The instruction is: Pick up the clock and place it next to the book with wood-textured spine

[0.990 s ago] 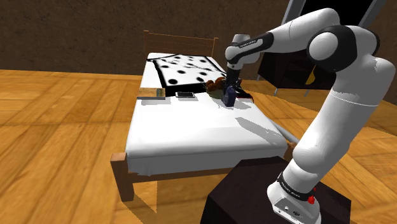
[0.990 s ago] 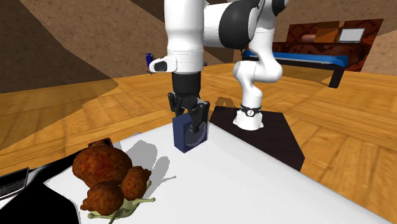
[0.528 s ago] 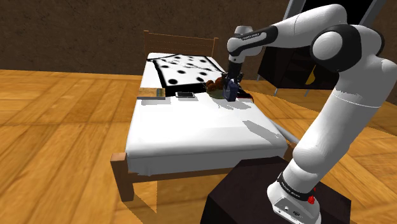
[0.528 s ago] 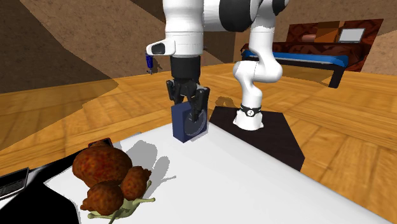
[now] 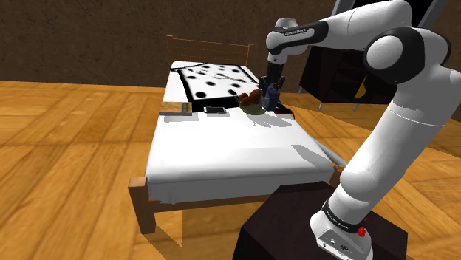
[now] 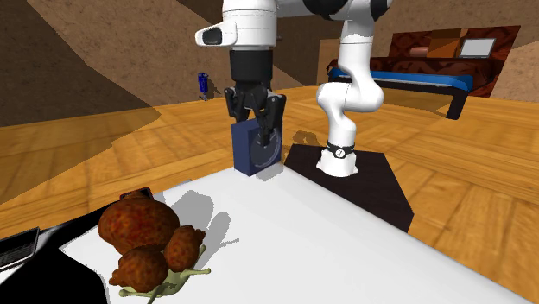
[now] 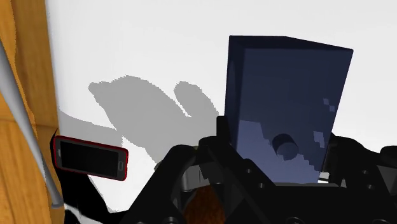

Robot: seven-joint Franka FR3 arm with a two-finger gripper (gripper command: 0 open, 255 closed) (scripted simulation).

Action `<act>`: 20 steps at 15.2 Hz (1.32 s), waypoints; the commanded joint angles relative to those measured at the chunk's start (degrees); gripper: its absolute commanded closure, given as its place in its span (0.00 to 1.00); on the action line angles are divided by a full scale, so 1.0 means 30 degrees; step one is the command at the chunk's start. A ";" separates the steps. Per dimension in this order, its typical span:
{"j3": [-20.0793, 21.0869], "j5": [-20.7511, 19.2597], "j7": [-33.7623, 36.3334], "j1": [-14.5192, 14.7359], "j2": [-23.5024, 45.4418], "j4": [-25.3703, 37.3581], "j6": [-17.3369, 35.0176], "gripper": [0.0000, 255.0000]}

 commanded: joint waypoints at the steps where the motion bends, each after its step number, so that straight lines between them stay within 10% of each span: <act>1: 0.0004 -0.0010 0.0012 0.0006 -0.0056 0.0443 -0.0502 1.00; 20: 0.2400 0.0183 0.5564 0.3175 0.6063 0.6980 -0.0954 1.00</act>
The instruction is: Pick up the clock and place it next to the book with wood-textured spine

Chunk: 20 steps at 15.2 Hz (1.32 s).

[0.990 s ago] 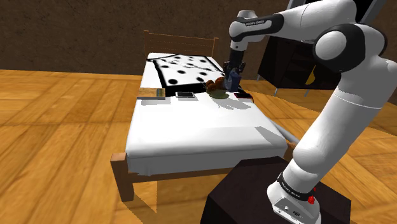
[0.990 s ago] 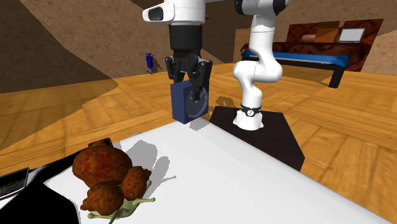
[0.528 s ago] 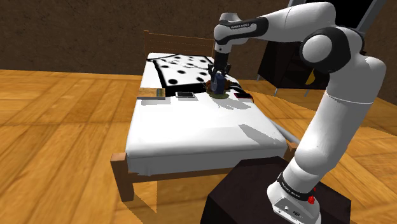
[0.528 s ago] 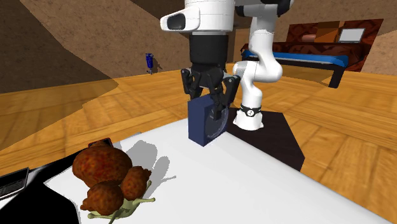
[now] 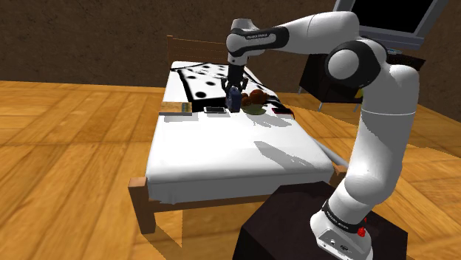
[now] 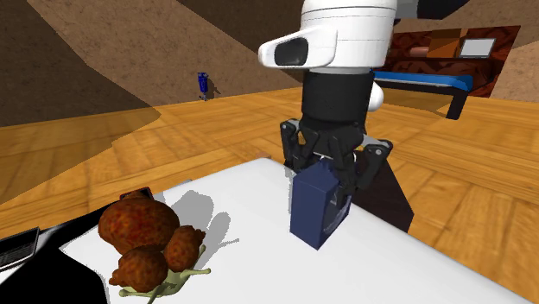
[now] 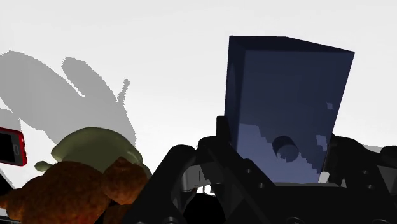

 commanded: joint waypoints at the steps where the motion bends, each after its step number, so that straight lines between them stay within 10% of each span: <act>1: 0.0217 -0.0023 0.0643 0.0402 0.1181 0.1385 -0.0197 1.00; 11: 0.0861 -0.0263 0.3273 0.2410 0.8101 1.0981 -0.2880 1.00; 20: 0.0858 -0.0263 0.3282 0.2405 0.7961 0.8429 -0.0469 1.00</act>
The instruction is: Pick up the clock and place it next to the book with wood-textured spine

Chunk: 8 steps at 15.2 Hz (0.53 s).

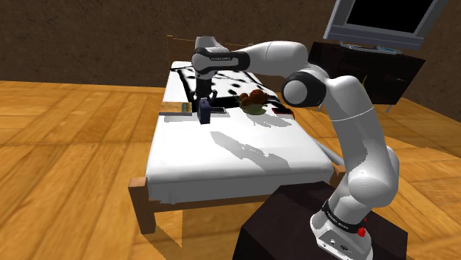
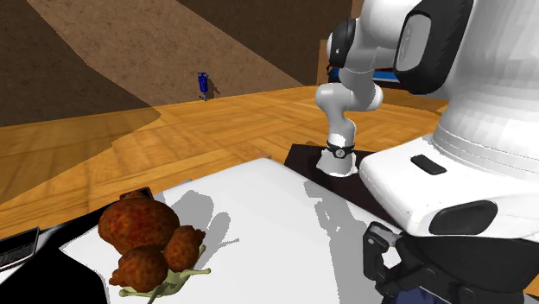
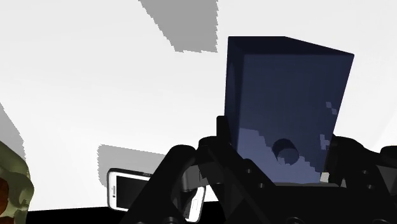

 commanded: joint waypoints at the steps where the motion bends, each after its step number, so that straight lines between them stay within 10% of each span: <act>1: -0.0002 0.0001 -0.0003 -0.0008 0.0028 -0.0492 0.0536 1.00; 8: -0.0003 -0.0002 0.0002 -0.0009 0.0236 -0.1461 0.1713 1.00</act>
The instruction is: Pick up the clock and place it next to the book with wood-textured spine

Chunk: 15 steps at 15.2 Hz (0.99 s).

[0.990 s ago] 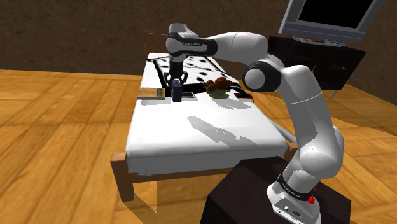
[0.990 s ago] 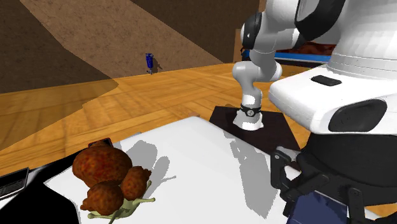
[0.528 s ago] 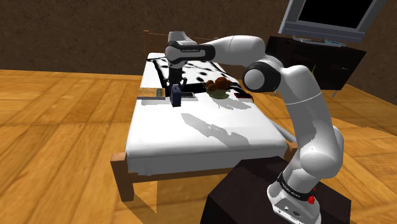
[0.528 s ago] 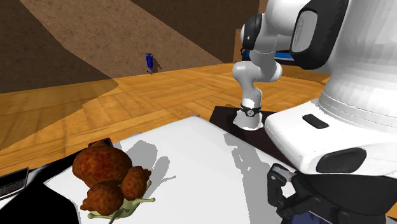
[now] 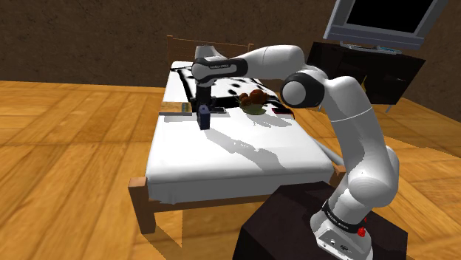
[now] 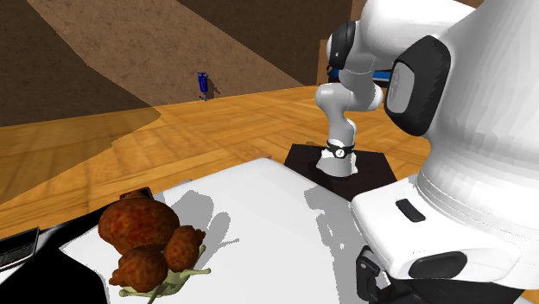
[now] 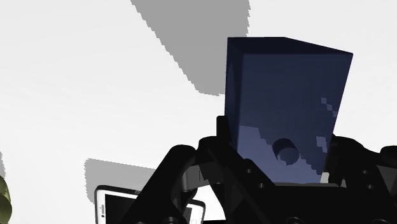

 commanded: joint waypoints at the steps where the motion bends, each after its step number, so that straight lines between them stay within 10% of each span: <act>1: 0.0002 -0.0001 0.0011 0.0009 -0.0023 -0.0105 0.0098 1.00; 6: 0.0002 -0.0001 0.0011 0.0009 -0.0022 -0.0104 0.0097 1.00; 7: 0.0002 -0.0001 0.0011 0.0009 -0.0023 -0.0107 0.0100 0.00; 15: 0.0004 0.0002 0.0006 0.0015 -0.0216 0.1496 -0.1697 0.00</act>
